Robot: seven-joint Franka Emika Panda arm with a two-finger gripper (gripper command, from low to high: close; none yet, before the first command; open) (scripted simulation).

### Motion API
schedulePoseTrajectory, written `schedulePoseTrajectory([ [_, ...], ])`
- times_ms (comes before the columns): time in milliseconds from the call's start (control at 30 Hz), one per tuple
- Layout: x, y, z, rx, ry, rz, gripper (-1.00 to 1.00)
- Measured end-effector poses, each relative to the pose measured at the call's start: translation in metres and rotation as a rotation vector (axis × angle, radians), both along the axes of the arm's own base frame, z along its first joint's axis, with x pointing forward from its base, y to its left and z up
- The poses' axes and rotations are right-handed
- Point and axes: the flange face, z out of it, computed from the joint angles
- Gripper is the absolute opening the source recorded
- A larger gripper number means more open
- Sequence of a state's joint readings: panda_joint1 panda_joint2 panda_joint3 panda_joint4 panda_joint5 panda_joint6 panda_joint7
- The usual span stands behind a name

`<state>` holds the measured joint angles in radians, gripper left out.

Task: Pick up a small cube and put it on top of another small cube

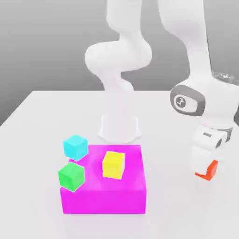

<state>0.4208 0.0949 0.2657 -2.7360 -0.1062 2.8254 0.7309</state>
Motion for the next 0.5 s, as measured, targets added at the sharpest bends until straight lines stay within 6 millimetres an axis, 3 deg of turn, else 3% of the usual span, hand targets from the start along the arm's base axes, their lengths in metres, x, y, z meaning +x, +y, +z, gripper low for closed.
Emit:
schedulePoseTrajectory([
  [133, 0.042, -0.082, 0.033, -0.033, -0.020, -0.283, -1.00],
  [233, 0.052, -0.134, 0.056, -0.050, -0.030, -0.467, -1.00],
  [367, 0.054, -0.213, 0.085, -0.060, -0.033, -0.748, -1.00],
  [500, 0.035, -0.287, 0.110, -0.052, -0.028, -1.030, -1.00],
])
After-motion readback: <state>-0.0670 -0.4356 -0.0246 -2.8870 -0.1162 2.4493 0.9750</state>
